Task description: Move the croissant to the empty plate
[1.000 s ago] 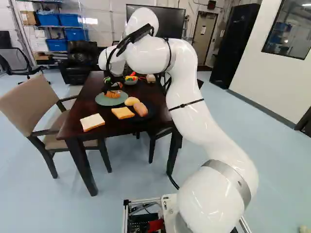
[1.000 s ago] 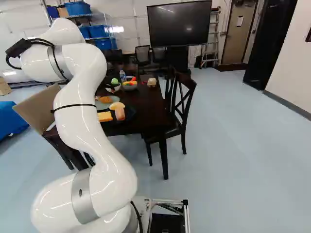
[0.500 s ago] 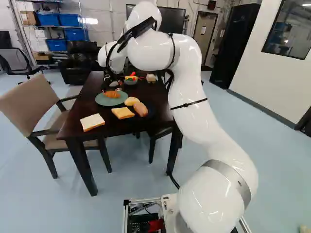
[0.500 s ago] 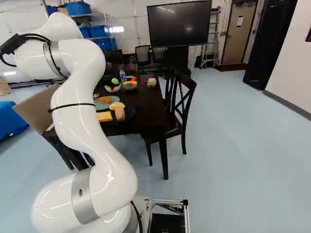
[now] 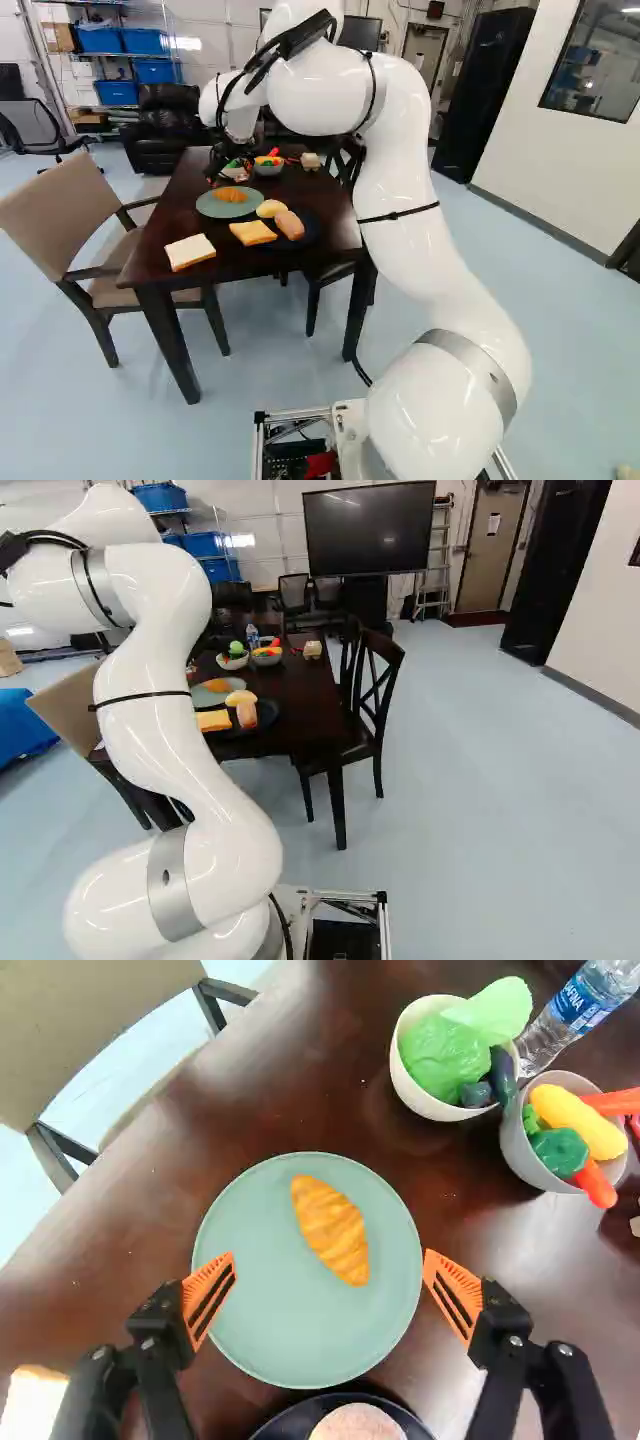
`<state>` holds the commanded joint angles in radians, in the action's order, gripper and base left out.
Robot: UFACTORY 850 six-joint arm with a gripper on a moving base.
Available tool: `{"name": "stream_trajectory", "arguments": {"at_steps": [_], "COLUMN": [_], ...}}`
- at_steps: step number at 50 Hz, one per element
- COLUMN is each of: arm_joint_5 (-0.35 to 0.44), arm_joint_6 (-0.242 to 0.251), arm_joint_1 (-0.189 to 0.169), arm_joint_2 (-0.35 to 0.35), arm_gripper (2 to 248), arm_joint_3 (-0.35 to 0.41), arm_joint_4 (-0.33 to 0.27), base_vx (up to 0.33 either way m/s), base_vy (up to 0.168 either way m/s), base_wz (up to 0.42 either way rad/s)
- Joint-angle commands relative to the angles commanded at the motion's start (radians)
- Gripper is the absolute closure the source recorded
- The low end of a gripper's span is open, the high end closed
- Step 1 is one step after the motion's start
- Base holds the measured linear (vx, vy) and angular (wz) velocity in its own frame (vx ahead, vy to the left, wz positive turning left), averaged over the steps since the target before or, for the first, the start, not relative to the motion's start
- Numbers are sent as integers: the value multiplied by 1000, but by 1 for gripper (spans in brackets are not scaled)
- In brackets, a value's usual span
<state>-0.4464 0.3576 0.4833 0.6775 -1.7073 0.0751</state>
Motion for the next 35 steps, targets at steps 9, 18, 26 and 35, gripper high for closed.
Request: {"name": "stream_trajectory", "arguments": {"at_steps": [9, 18, 26, 35], "arm_joint_5": [-21, -42, -61, -85], "arm_joint_6": [0, 0, 0, 0], "arm_joint_1": [-4, -14, -25, -41], "arm_joint_2": [-40, -95, -148, -203], "arm_gripper": [3, 3, 3, 3], "arm_joint_3": [32, 85, 136, 185], "arm_joint_4": [14, 27, 33, 38], "base_vx": [0, 0, 0, 0], "base_vy": [0, 0, 0, 0], "base_wz": [0, 0, 0, 0]}}
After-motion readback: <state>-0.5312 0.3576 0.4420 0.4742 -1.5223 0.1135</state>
